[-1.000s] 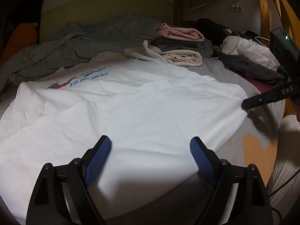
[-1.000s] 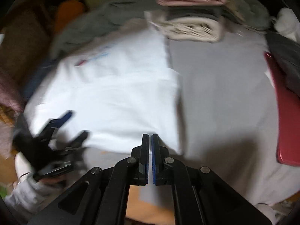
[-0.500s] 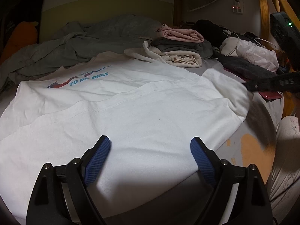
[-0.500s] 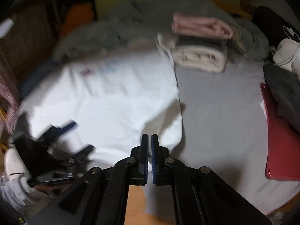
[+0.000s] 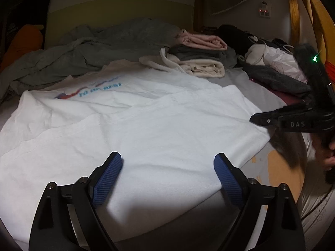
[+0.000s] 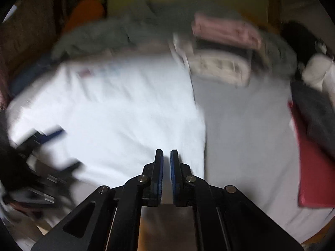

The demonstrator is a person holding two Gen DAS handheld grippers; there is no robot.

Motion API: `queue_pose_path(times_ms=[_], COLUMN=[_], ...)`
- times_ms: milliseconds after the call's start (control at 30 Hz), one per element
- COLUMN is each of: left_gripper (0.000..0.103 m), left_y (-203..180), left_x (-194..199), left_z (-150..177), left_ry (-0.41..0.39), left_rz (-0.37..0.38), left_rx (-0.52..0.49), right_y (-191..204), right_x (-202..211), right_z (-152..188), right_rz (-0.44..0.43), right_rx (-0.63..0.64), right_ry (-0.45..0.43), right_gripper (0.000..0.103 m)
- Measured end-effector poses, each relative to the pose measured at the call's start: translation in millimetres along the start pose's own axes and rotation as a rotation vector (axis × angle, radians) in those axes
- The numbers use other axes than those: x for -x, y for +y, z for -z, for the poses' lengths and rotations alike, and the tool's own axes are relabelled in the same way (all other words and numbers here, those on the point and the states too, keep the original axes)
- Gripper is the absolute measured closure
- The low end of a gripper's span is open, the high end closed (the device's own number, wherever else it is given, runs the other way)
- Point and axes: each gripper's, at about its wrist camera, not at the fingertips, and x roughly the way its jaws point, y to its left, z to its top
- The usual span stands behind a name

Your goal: Fold small clothes

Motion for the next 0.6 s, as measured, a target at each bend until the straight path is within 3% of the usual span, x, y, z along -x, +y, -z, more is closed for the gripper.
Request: queue_pose_path(times_ms=[33,133,233,300,433,467,533,600], left_gripper=[0.014,0.014,0.014,0.014,0.014,0.014,0.014,0.015], left_y=[1.4,10.8,22.2,33.7,68.0,77.3,101.2,131.2], left_x=[1.9,11.4,27.8,42.2,83.2,92.0,103.6,101.1], left_z=[0.7,1.4,1.7,-0.4,2.2,5.5,15.9,30.2], left_ry=[-0.005,-0.012,-0.025,-0.039,-0.091,-0.091,-0.033,0.133], left_rz=[0.001,-0.008,-0.069,-0.120,-0.262,-0.293,-0.404,-0.551], left_rx=[0.007,0.059,0.069,0.056,0.084,0.094,0.116,0.172], right_y=[-7.5,-15.9,-10.8,-5.4,-3.3,0.4,8.4,16.2], right_x=[2.5,3.8,11.0,19.3,41.8,41.4,27.1,6.5], right_z=[2.4,1.8,5.4,8.6,6.3,4.8,3.3,10.2], right_rz=[-0.034,-0.052,0.076,0.098,-0.023,-0.044,-0.047,-0.009], right_rx=[-0.033,-0.058,-0.037,-0.042,-0.069,-0.049,-0.016,0.006], right_ry=[-0.042,-0.056,-0.096,-0.117,-0.233,-0.233,-0.156,-0.057], right_gripper=[0.099,0.099,0.097,0.094,0.093,0.088,0.075,0.073])
